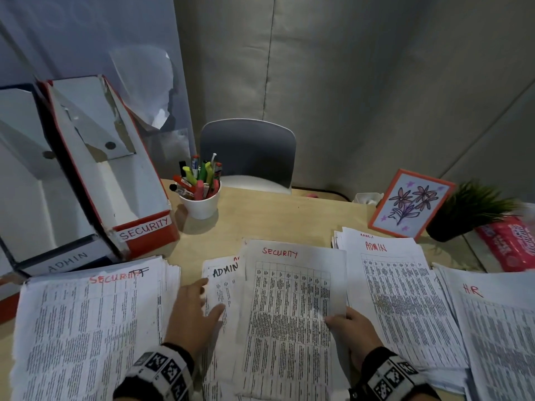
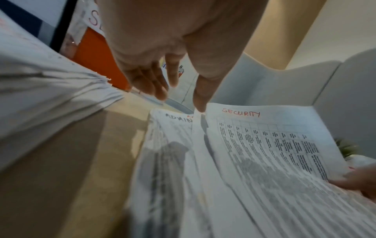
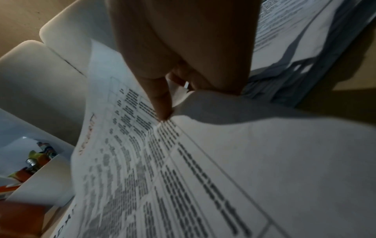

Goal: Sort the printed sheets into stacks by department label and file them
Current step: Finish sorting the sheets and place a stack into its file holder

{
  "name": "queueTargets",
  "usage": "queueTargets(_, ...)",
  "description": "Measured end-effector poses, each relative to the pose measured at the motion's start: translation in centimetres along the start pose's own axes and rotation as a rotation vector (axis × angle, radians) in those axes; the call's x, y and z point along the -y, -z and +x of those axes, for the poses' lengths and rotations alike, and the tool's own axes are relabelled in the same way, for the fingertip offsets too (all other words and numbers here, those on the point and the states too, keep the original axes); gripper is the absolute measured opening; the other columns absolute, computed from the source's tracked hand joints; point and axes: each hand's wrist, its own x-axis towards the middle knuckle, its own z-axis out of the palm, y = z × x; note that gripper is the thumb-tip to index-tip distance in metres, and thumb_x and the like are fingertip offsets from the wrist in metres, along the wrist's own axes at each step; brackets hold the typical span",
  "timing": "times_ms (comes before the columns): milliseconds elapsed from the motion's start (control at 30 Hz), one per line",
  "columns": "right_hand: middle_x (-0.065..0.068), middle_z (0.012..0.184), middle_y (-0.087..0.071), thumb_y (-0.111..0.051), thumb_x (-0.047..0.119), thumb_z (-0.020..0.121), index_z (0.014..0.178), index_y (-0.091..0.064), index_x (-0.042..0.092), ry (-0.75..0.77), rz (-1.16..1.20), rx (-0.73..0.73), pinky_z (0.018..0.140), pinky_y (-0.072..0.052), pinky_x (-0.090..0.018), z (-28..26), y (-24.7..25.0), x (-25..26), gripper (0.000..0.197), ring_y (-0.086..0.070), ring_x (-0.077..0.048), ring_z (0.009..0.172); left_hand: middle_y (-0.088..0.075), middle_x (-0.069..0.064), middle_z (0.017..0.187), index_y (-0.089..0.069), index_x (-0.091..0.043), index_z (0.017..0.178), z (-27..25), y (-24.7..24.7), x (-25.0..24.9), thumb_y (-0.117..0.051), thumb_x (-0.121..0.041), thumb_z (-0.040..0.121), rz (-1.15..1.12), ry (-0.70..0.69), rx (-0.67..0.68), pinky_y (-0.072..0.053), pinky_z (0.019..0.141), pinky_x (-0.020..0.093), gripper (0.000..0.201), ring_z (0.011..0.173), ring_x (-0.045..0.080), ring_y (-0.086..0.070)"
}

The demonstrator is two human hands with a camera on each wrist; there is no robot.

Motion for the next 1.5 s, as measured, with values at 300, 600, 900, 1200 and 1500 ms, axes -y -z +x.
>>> queueTargets(300,-0.011,0.093,-0.061,-0.048,-0.012,0.09,0.099,-0.056,-0.004,0.037,0.117,0.131,0.102,-0.032,-0.035,-1.4,0.3,0.3,0.014,-0.054,-0.022,0.094,-0.066,0.007,0.095,-0.048,-0.012,0.128,0.7,-1.6,-0.8,-0.066,-0.017,0.086,-0.223,0.178,0.255,-0.046,0.081,0.031,0.046,0.081,0.015,-0.059)
queueTargets(600,-0.017,0.096,-0.064,-0.049,-0.01,0.09,0.095,-0.06,-0.008,0.018,0.118,0.065,0.096,-0.039,-0.036,-0.4,0.4,-0.6,0.012,-0.06,-0.02,0.089,-0.066,0.018,0.079,-0.065,0.0,0.079,0.9,-1.5,-0.7,-0.065,-0.034,0.078,-0.101,0.157,0.34,-0.048,0.066,0.031,0.034,0.069,0.019,-0.059)
queueTargets(900,-0.036,0.102,-0.055,-0.066,0.017,0.071,0.087,-0.051,-0.009,0.082,-0.018,-0.132,0.097,-0.034,-0.064,5.5,2.5,-5.0,0.035,-0.05,-0.048,0.109,-0.074,0.01,0.084,-0.071,-0.007,0.083,1.4,-0.6,1.3,-0.061,-0.029,0.086,-0.232,0.245,0.276,-0.055,0.08,0.037,0.024,0.081,0.027,-0.069)
queueTargets(1200,-0.017,0.074,-0.044,-0.037,-0.01,0.087,0.077,-0.056,-0.01,-0.002,-0.179,-0.134,0.059,-0.037,-0.024,2.4,3.3,-1.6,0.022,-0.042,-0.02,0.069,-0.074,0.007,0.086,-0.07,-0.012,0.087,2.0,-1.2,2.3,-0.06,-0.023,0.076,-0.268,0.316,0.261,-0.055,0.085,0.048,0.018,0.085,0.028,-0.07)
queueTargets(1500,-0.009,0.071,-0.063,-0.051,-0.007,0.081,0.071,-0.066,0.006,0.052,-0.304,-0.117,0.063,-0.045,-0.026,2.4,4.5,-1.6,0.022,-0.057,-0.02,0.071,-0.064,0.003,0.075,-0.066,-0.009,0.093,1.3,-0.6,0.7,-0.053,-0.017,0.092,-0.003,0.216,0.254,-0.048,0.073,0.03,0.016,0.073,0.022,-0.06)
